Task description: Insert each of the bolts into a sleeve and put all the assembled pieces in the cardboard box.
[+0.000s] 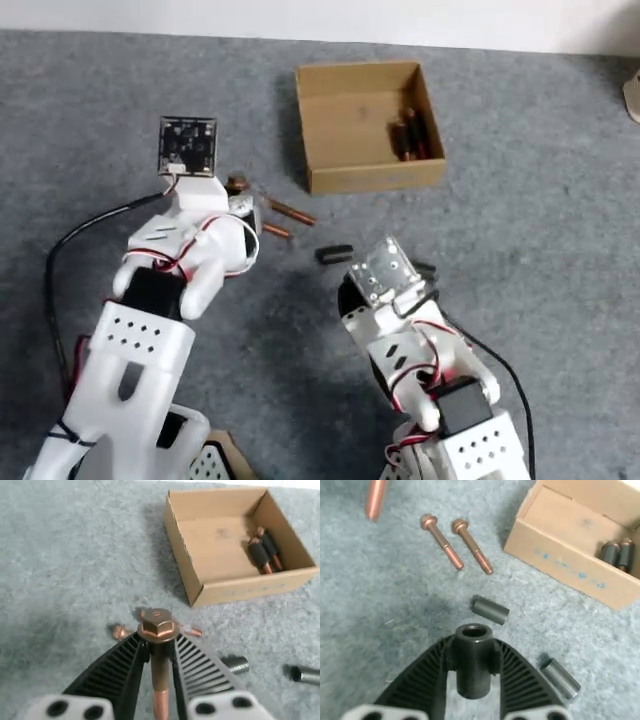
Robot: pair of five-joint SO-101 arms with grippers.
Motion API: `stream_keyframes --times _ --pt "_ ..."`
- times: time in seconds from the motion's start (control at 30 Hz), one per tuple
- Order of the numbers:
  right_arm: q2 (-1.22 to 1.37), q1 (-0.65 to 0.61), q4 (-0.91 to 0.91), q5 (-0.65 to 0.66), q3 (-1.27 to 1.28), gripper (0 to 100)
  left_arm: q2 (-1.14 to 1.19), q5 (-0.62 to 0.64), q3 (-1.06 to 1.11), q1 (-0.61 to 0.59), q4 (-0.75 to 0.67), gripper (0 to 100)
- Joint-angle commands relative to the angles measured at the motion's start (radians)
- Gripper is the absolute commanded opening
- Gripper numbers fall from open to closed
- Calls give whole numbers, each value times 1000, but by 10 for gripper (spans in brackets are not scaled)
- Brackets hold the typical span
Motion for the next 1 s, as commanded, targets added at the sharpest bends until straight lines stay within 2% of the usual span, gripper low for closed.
stream_keyframes --times 0.0,0.33,0.43,0.73,0.83,0.97 --pt "-97 7 -51 -11 47 5 -30 17 -5 36 -20 5" --pt "-283 7 -51 -14 151 5 -31 15 81 156 -49 5" --pt "-302 7 -54 -14 171 5 -31 17 150 156 -164 5" --pt "-303 7 -79 -12 211 5 -90 17 429 163 -686 5" --pt "-303 7 -139 -11 260 5 -189 18 492 163 -744 5" --pt "-303 5 -153 -11 286 5 -349 66 532 160 -700 5"
